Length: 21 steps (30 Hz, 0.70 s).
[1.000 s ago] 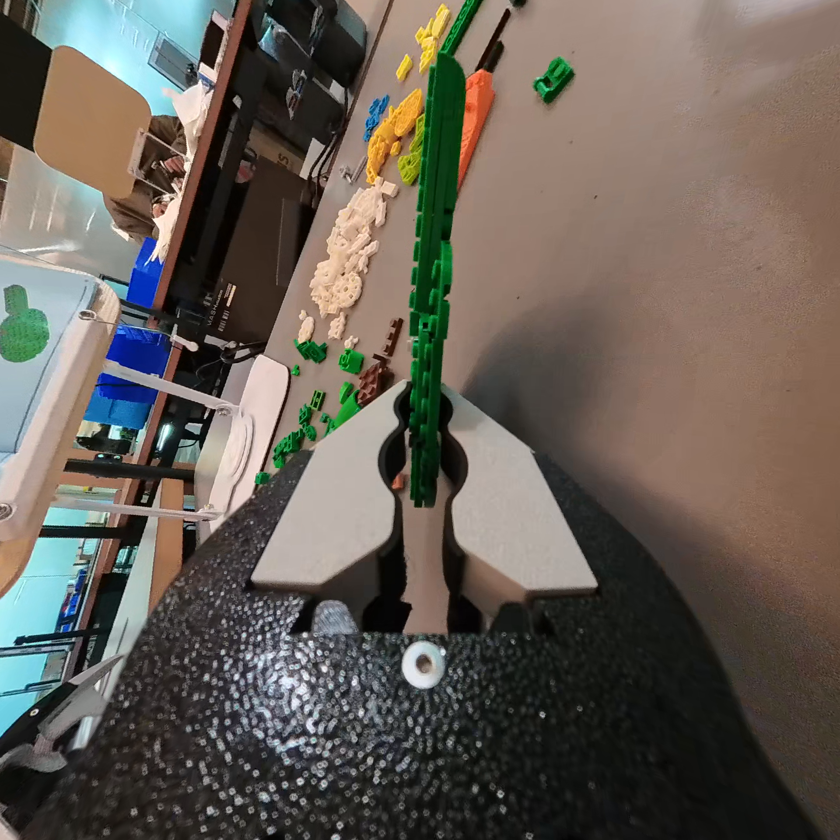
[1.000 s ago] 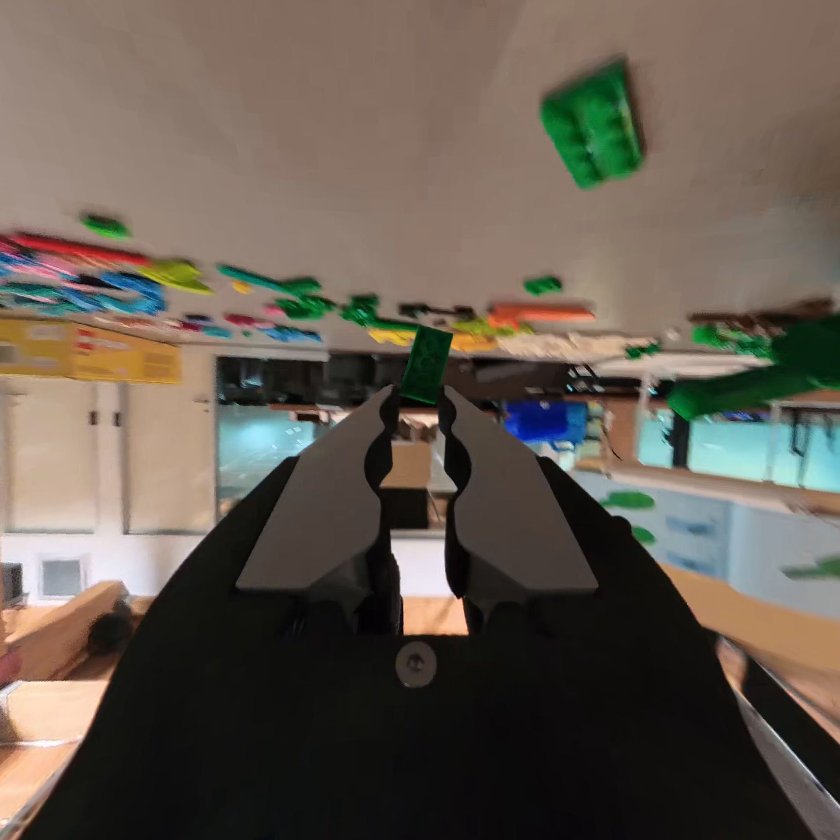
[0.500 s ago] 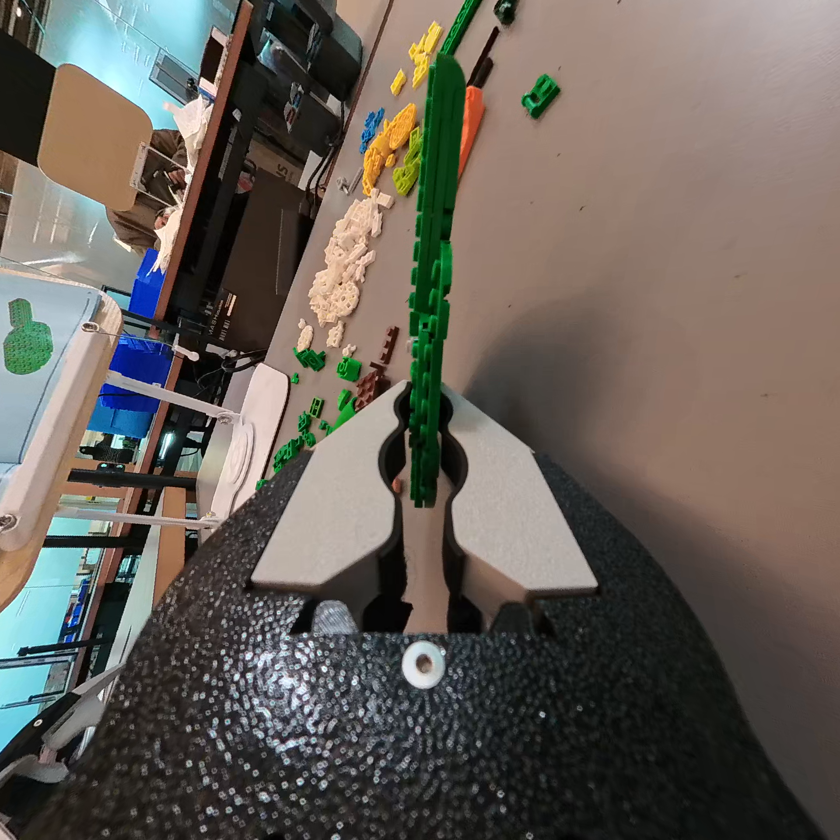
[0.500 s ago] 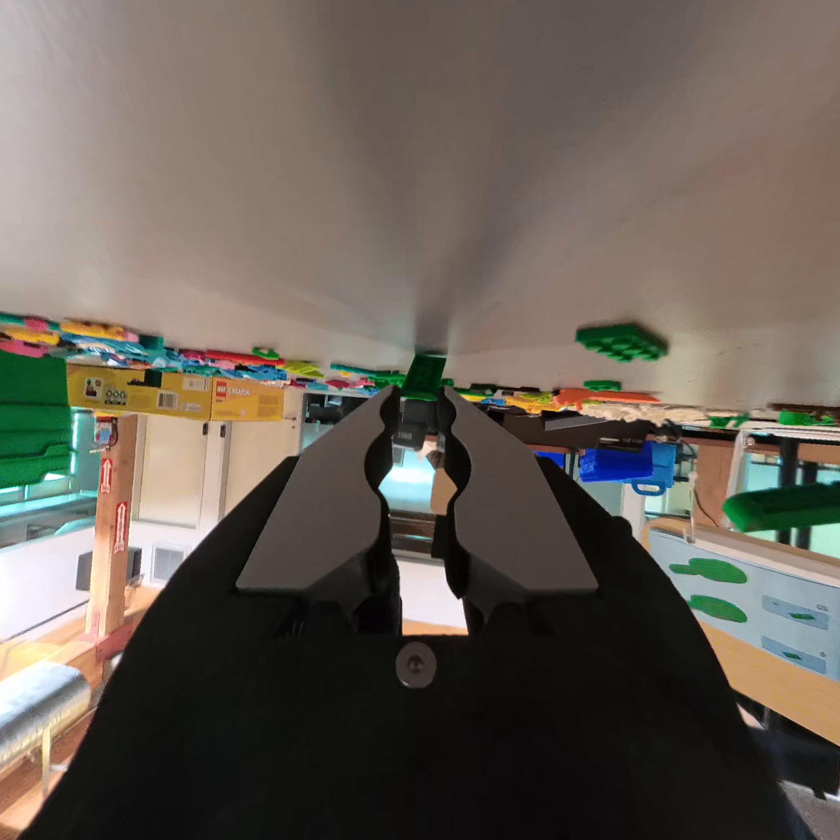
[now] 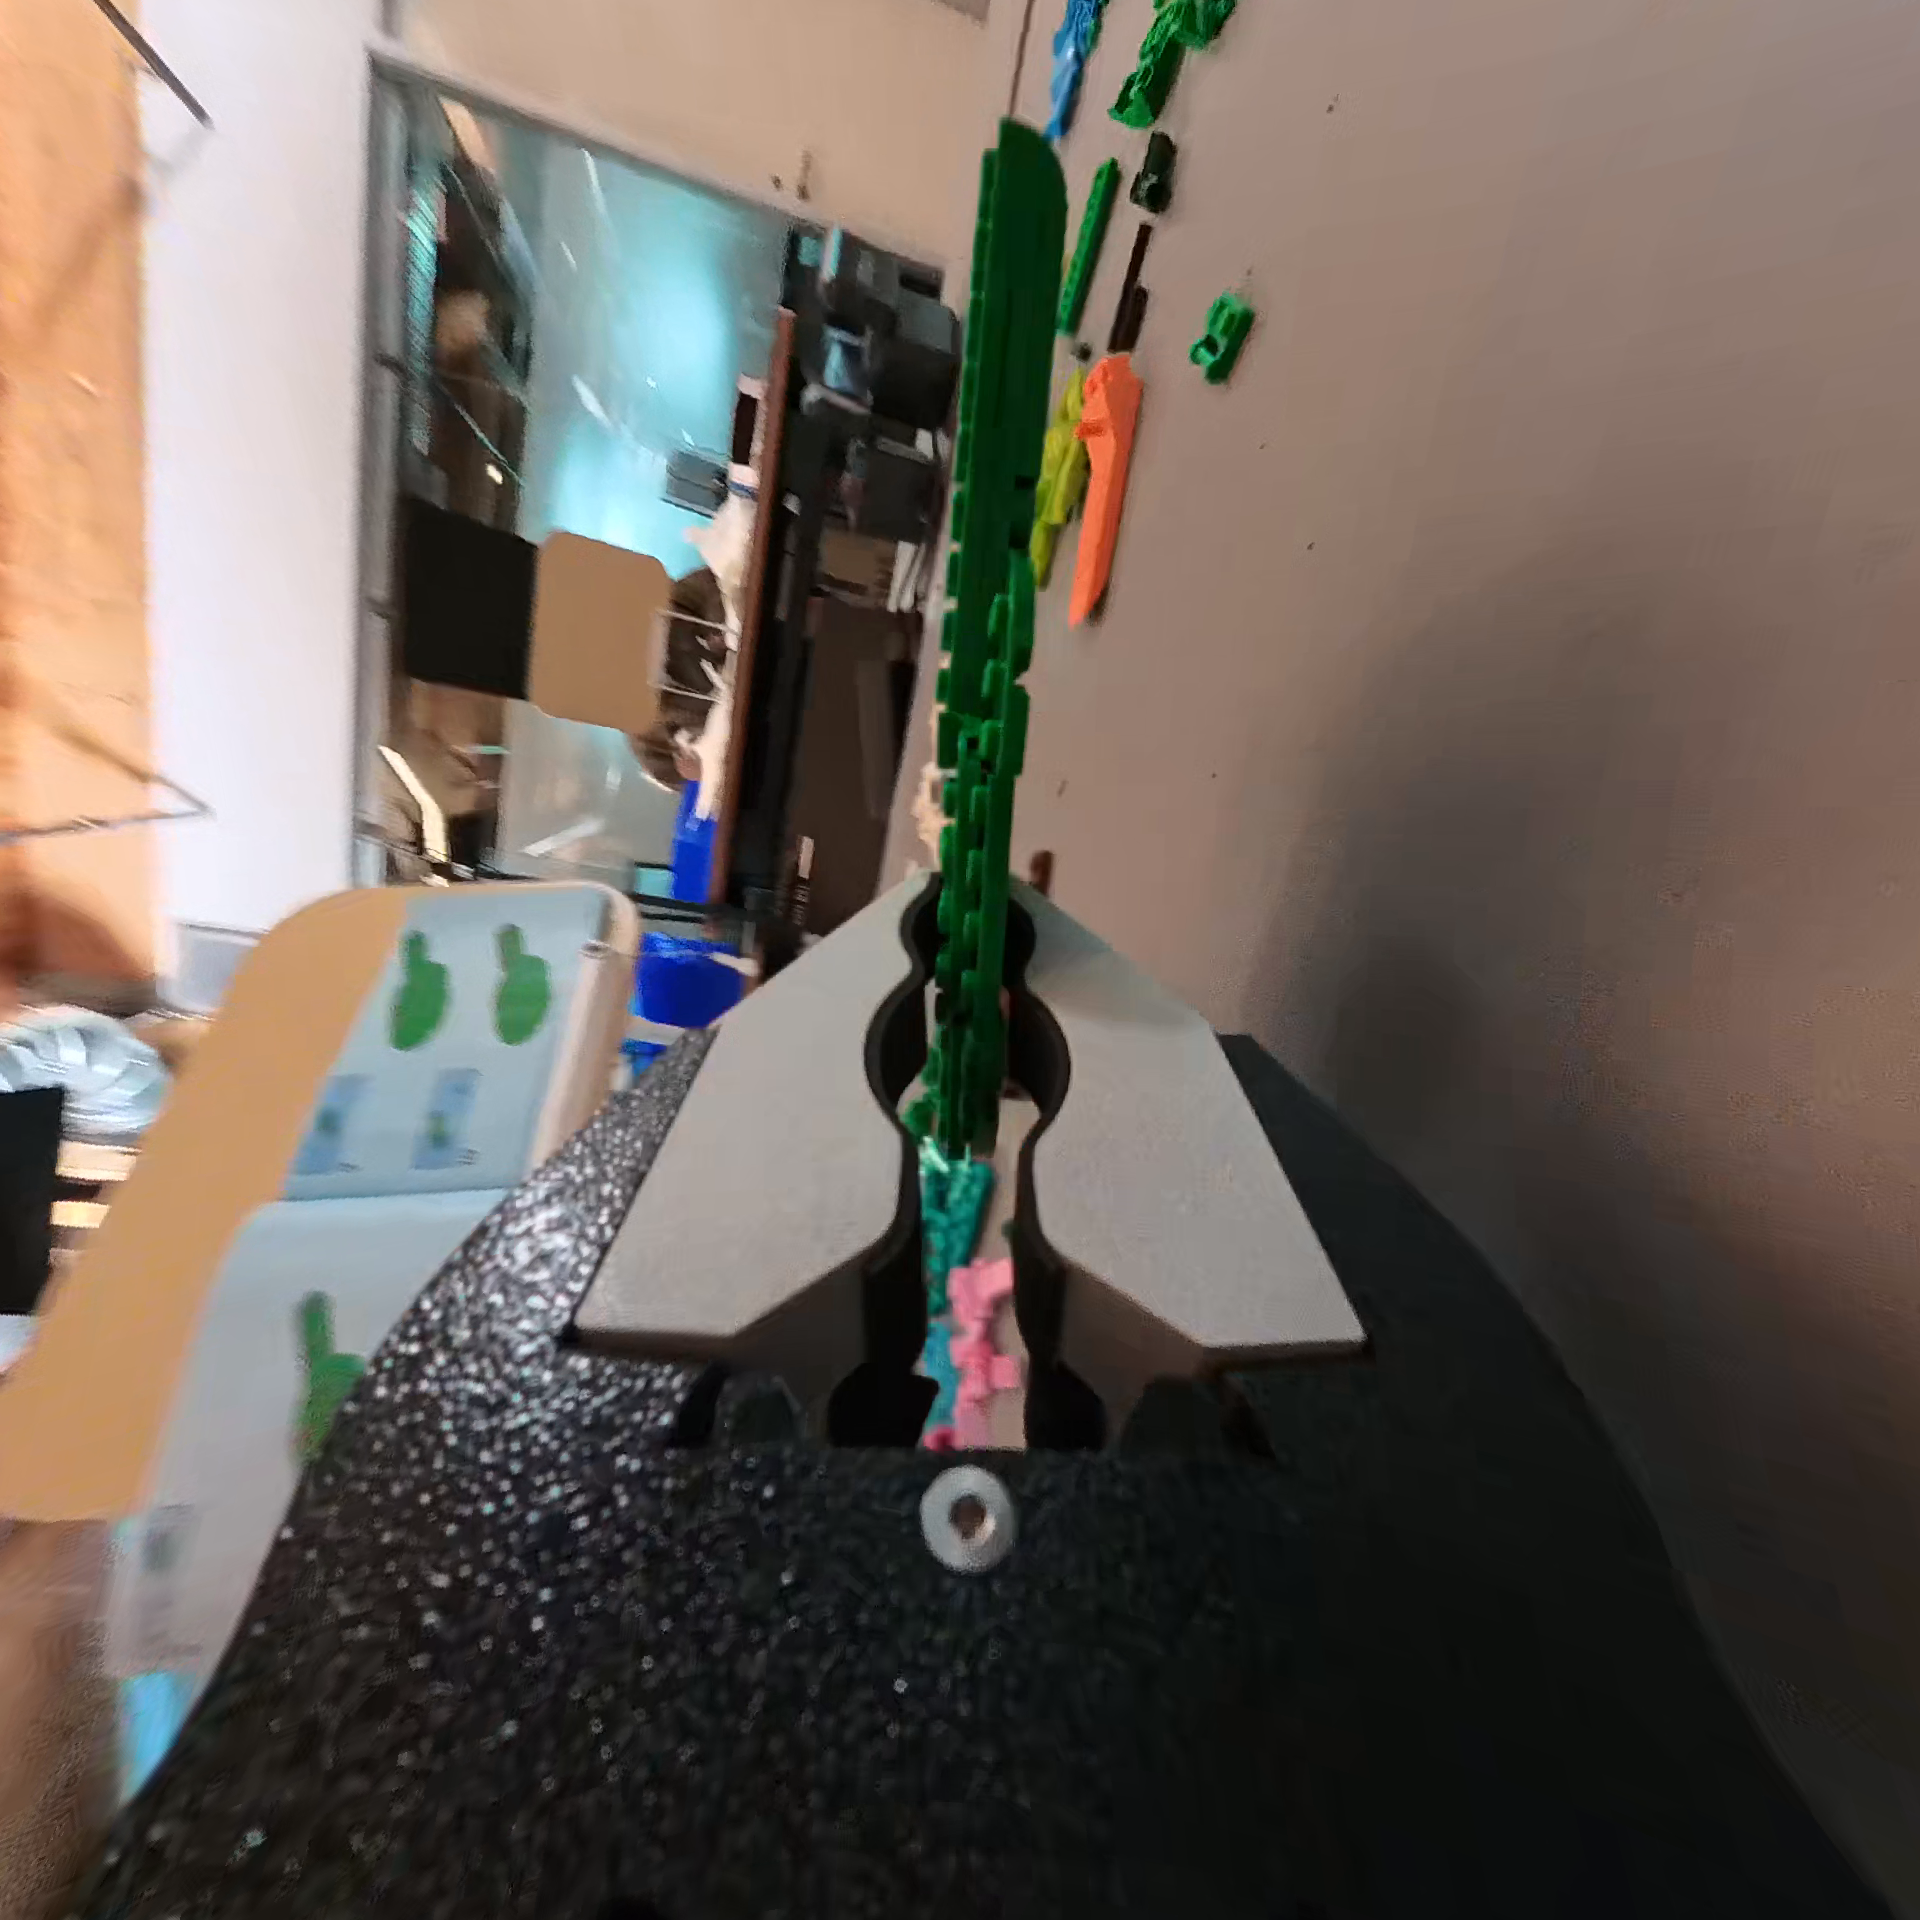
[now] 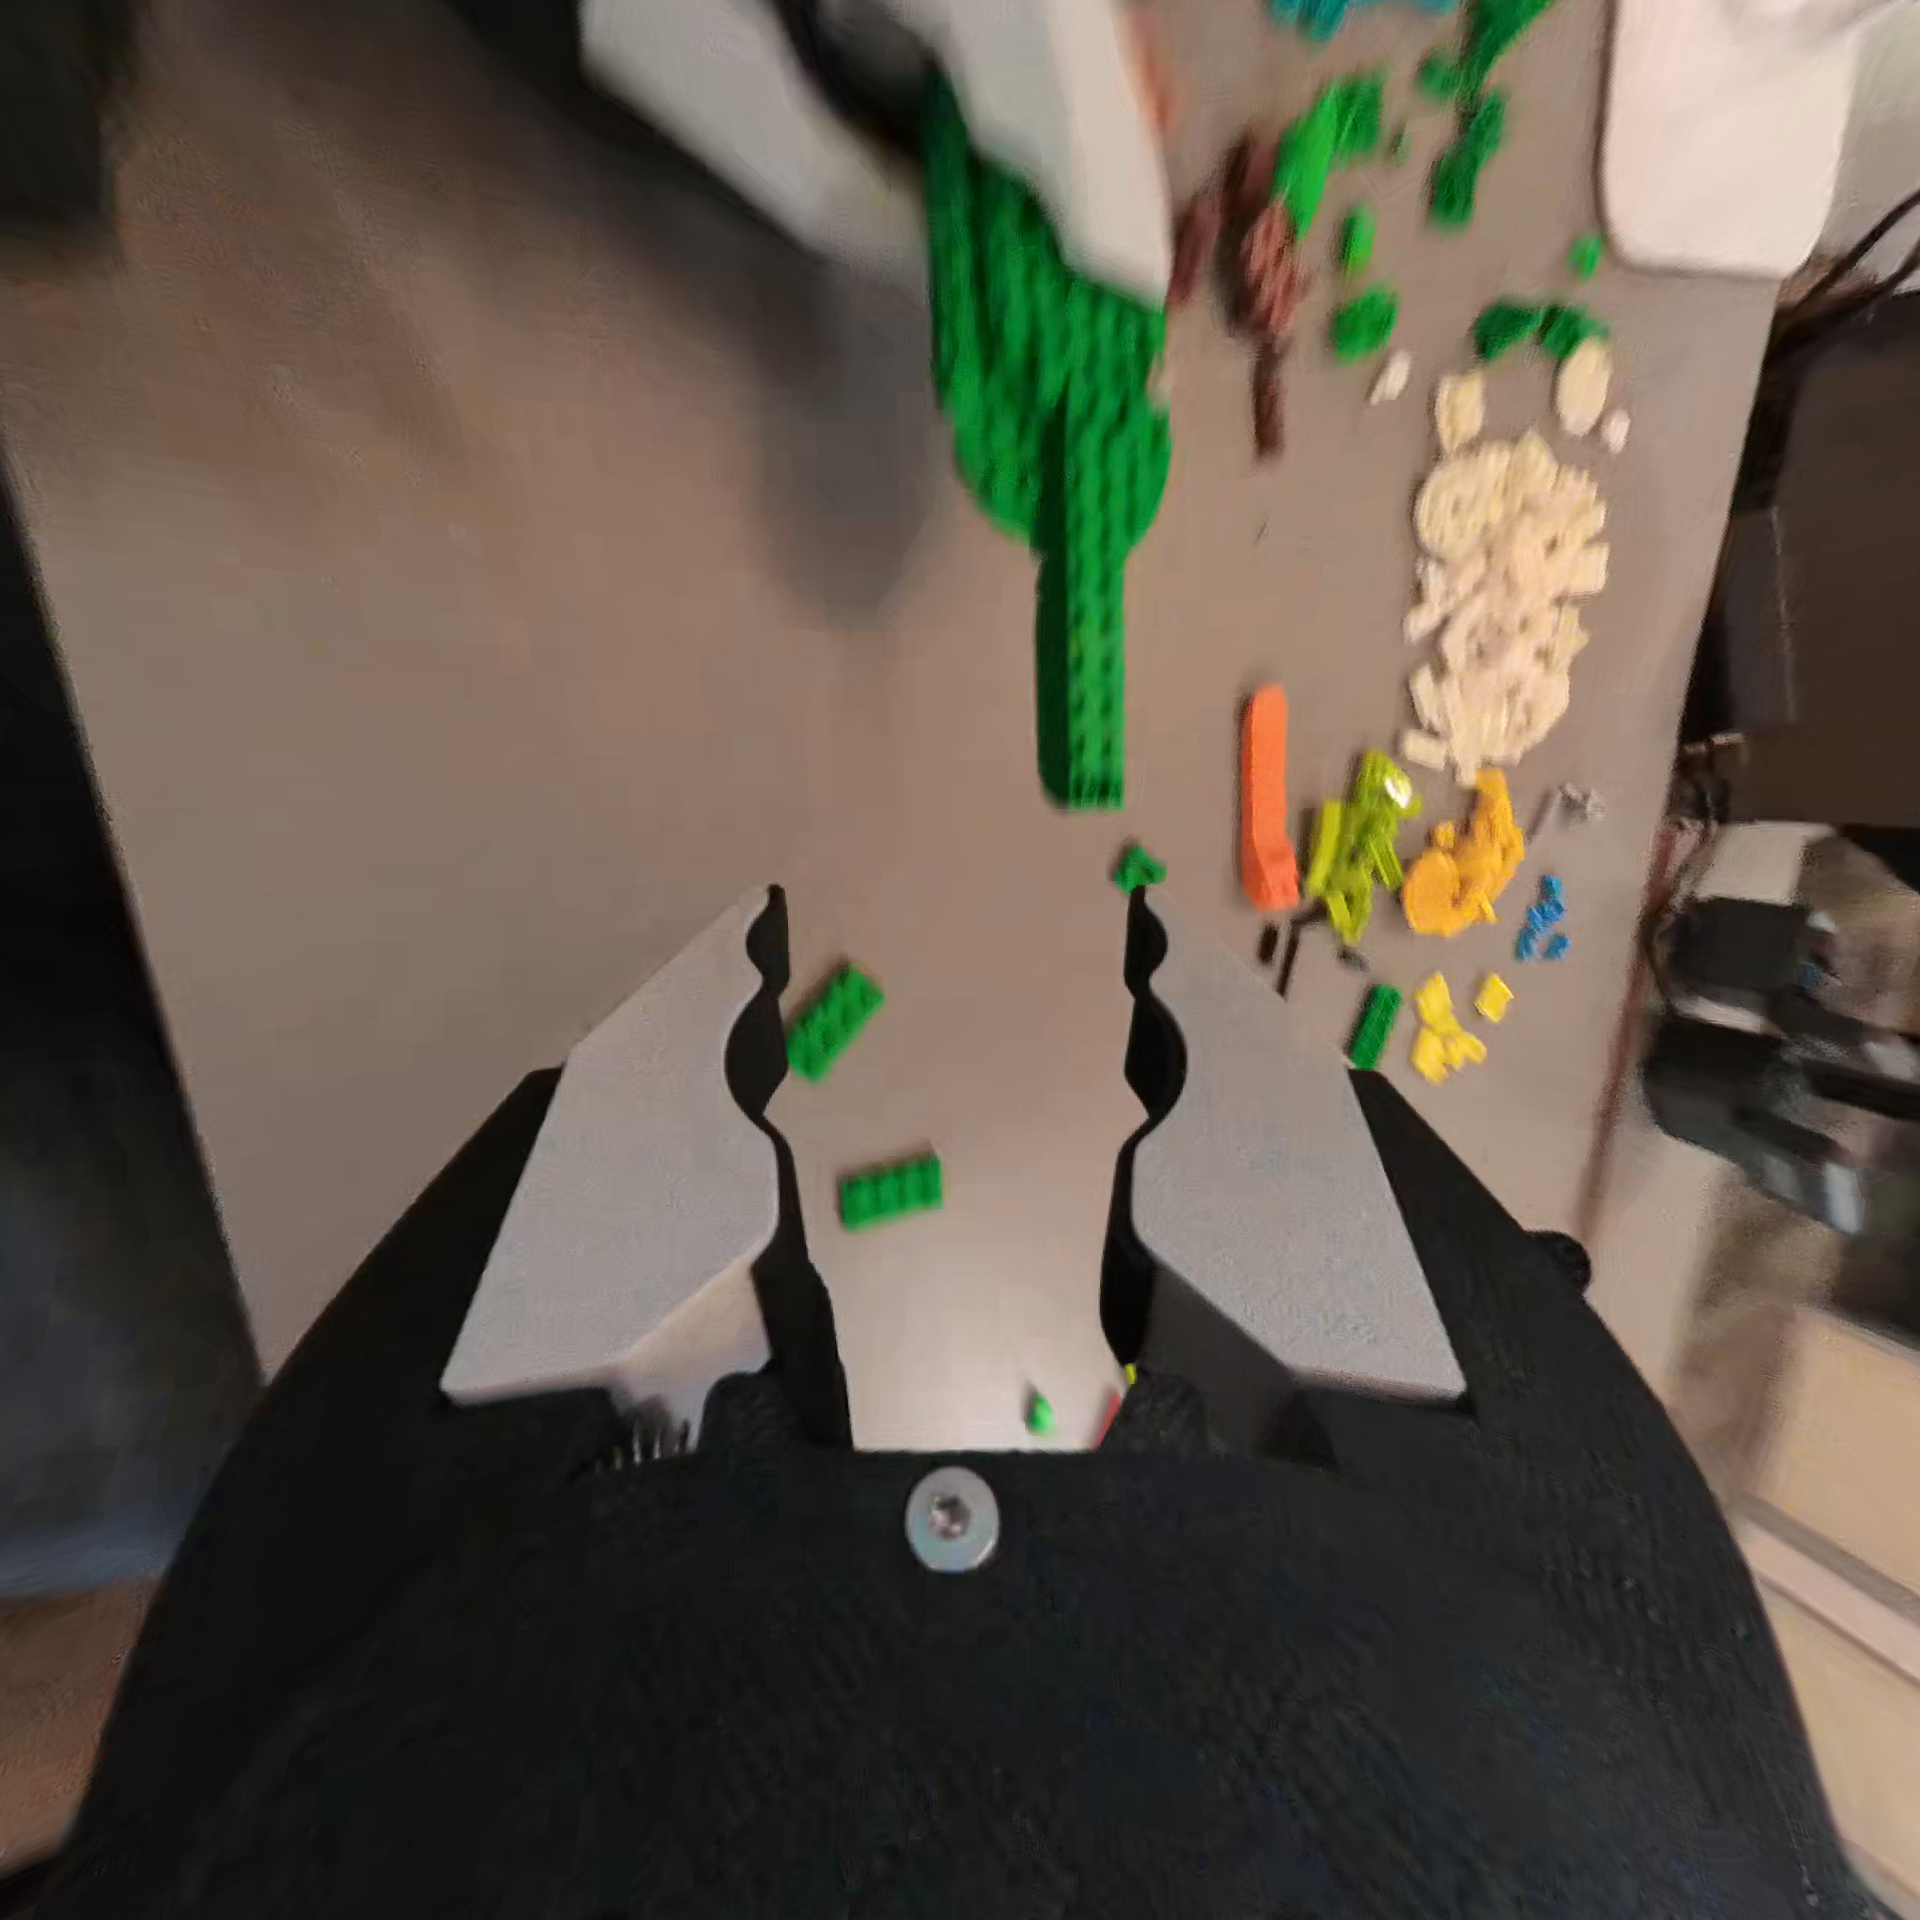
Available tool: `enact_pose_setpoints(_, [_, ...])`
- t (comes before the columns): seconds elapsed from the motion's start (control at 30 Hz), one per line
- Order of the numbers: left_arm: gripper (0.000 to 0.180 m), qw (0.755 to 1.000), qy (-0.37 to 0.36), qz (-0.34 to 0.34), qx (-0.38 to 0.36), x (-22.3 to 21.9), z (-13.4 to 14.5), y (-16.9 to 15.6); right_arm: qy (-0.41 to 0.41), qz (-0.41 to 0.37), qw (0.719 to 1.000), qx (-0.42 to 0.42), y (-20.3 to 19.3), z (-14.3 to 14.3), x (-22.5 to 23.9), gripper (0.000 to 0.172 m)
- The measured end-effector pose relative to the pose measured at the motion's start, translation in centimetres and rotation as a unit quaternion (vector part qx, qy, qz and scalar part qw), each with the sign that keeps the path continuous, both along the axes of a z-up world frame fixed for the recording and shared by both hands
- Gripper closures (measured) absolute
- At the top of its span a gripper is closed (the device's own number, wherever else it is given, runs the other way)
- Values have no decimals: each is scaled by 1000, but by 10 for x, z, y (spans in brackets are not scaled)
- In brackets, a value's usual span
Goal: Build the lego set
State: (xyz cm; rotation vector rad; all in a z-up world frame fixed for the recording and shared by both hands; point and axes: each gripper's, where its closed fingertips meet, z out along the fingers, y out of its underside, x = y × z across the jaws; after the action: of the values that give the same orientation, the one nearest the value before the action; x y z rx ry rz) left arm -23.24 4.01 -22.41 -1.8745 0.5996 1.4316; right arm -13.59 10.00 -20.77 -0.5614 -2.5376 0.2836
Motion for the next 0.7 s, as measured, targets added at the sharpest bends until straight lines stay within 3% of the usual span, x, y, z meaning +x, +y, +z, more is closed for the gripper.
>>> enact_pose_setpoints(0.07, [175,999,39,-10,-5,6,6,2,8,7,999,-37,-19,1,-7,108])
enact_pose_setpoints(0.17, [175,994,103,-24,-8,13,15,5,29,41,999,3,-31,-10,-15,112])
enact_pose_setpoints(0.33, [174,982,180,-48,-30,26,17,11,-30,31,999,0,-34,-28,-15,126])
enact_pose_setpoints(0.4, [174,979,192,-55,-31,28,17,11,-41,18,999,-16,-32,-26,-18,139])
enact_pose_setpoints(0.57, [175,978,200,-67,-12,35,23,12,-52,11,998,-13,-26,-25,-20,140])
enact_pose_setpoints(0.63, [175,977,201,-69,-11,35,23,12,-62,18,998,-13,-26,-27,-17,152])
enact_pose_setpoints(0.7, [163,976,196,-92,24,43,31,13,-63,30,998,7,-19,-27,-15,154])
